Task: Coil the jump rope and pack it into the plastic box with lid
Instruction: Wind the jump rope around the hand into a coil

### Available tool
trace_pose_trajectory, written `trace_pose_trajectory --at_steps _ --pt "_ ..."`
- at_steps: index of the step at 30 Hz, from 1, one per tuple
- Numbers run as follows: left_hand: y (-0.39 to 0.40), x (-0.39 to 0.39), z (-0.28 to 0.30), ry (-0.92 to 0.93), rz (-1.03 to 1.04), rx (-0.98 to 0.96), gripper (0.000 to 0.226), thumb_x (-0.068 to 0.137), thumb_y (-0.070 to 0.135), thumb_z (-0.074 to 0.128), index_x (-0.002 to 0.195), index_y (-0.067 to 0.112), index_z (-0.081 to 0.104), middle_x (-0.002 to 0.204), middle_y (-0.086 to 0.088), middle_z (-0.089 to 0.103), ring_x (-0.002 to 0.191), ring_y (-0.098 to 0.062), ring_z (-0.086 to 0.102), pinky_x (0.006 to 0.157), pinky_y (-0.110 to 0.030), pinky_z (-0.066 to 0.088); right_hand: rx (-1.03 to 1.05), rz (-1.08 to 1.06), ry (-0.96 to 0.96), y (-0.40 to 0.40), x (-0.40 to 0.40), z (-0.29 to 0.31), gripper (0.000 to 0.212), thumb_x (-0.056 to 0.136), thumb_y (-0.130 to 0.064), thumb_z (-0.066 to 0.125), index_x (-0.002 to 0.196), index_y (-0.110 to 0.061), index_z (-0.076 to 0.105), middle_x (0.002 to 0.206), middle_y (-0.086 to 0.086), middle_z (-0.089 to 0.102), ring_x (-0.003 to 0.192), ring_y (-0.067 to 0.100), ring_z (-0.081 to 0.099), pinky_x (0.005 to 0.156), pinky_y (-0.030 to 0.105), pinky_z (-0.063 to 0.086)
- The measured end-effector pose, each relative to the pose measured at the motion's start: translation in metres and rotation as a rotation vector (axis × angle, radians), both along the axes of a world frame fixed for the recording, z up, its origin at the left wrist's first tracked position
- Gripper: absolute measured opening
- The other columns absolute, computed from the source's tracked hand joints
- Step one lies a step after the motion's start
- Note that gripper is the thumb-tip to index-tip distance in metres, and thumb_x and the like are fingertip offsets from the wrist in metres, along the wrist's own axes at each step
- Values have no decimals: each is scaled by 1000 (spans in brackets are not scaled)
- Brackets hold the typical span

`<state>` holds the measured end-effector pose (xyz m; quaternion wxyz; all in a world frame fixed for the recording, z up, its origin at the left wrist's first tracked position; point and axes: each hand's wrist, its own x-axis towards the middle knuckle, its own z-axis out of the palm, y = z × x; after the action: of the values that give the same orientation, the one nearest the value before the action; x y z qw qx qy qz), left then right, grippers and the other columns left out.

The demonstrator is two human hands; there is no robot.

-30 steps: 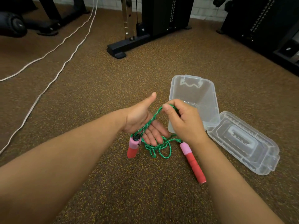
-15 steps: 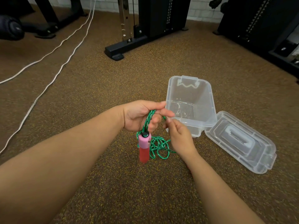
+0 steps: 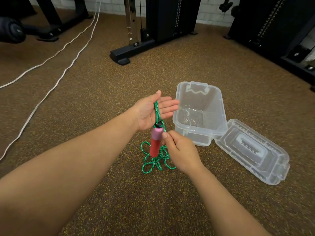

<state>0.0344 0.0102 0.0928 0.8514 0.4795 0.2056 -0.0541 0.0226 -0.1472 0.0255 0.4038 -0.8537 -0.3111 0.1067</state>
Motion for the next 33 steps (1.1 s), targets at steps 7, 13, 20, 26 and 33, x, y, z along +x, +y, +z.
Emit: trace_pose_trajectory --at_steps 7,13,20,26,33 --pt "4 -1 4 86 -54 217 77 98 54 7 140 -4 33 115 -23 65 97 -24 68 78 -31 56 139 186 -66 9 -3 24 37 91 -43 43 68 -14 51 56 -10 47 54 5 42 54 35 36" --pt "1 -14 2 129 -271 415 98 93 62 -2 61 3 70 47 -7 60 45 -13 58 47 -18 45 325 220 -23 15 11 57 25 81 -29 46 68 -13 60 64 1 60 64 19 57 60 42 48" --pt "17 -19 -4 179 -574 394 114 77 77 -13 103 -2 65 72 -20 70 66 -29 69 68 -32 51 351 61 -102 6 41 71 22 94 -34 52 74 -28 61 45 -14 46 43 4 36 46 19 29" --pt "17 -22 1 191 -746 342 103 81 77 1 98 2 69 63 -12 71 54 -20 69 57 -25 52 316 -34 -71 8 47 58 26 98 -34 47 74 -31 57 49 -13 44 46 3 39 49 23 32" --pt "9 -31 12 116 -717 315 45 99 33 33 85 8 69 43 -1 61 34 -11 57 40 -18 46 338 -136 88 13 48 32 30 98 -33 46 71 -30 56 53 -11 46 50 0 41 57 27 35"
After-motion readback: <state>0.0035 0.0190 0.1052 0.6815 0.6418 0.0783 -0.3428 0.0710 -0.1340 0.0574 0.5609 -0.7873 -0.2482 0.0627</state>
